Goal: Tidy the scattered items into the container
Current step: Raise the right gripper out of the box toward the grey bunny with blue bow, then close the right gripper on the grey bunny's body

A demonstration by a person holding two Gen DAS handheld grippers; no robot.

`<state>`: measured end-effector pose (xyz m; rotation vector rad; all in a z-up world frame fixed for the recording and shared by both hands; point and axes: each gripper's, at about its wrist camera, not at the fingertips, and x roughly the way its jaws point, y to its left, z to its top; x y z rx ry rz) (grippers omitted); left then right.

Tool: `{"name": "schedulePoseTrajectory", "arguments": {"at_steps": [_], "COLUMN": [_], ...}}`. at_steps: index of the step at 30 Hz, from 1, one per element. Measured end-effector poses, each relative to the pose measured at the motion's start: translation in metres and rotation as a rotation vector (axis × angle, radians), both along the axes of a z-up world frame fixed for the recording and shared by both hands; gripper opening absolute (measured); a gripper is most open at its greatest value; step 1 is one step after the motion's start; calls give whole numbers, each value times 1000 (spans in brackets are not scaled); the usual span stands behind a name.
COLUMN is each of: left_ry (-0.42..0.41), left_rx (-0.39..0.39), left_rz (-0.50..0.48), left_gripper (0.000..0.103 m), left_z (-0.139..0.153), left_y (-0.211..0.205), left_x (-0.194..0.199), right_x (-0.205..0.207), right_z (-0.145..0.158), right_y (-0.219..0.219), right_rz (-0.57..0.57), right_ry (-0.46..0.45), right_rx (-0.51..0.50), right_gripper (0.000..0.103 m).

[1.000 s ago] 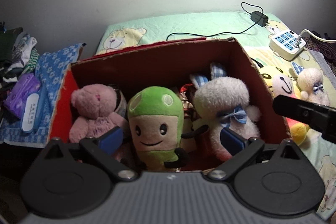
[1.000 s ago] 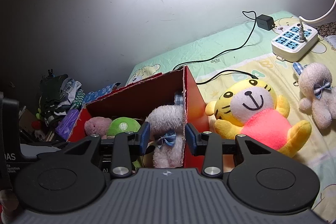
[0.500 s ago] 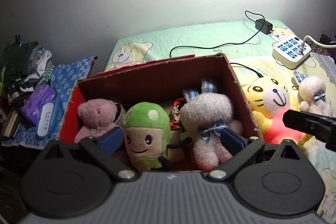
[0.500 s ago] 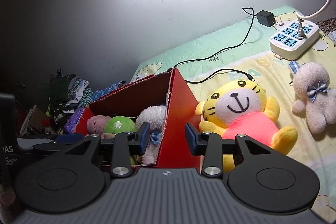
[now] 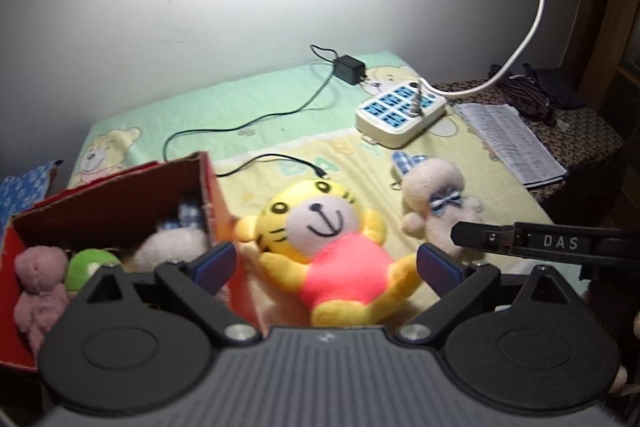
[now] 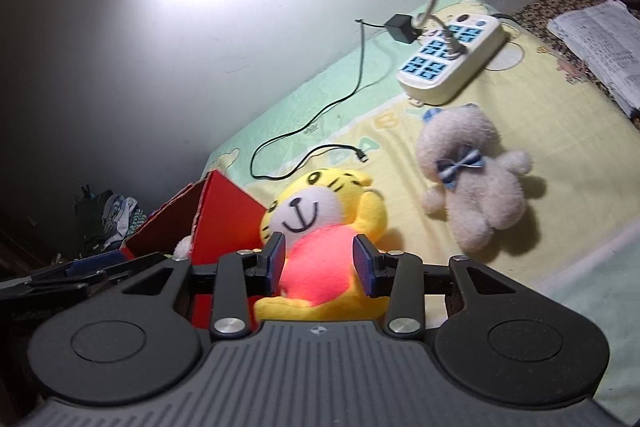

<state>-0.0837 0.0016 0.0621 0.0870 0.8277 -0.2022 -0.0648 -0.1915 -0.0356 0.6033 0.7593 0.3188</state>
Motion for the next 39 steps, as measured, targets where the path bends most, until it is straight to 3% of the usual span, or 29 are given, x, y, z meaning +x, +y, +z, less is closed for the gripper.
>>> {"name": "schedulePoseTrajectory", "arguments": {"at_steps": [9, 13, 18, 26, 32, 39], "left_ry": [111, 134, 195, 244, 301, 298], "left_rx": [-137, -156, -231, -242, -269, -268], "left_rz": [-74, -88, -97, -110, -88, -96], "left_gripper": [91, 91, 91, 91, 84, 85], "left_z": [-44, -62, -82, -107, -126, -133], "left_y": [-58, -73, -81, -95, -96, -99], "left_x": [40, 68, 94, 120, 138, 148], "right_x": [7, 18, 43, 86, 104, 121], "right_z": [-20, -29, -35, -47, -63, -77], "right_y": [-72, -88, -103, -109, -102, -97], "right_rz": [-105, -92, -94, -62, -5, 19], "right_ry": [73, 92, 93, 117, 153, 177], "right_rx": [9, -2, 15, 72, 84, 111], "right_gripper": [42, 49, 50, 52, 59, 64]}}
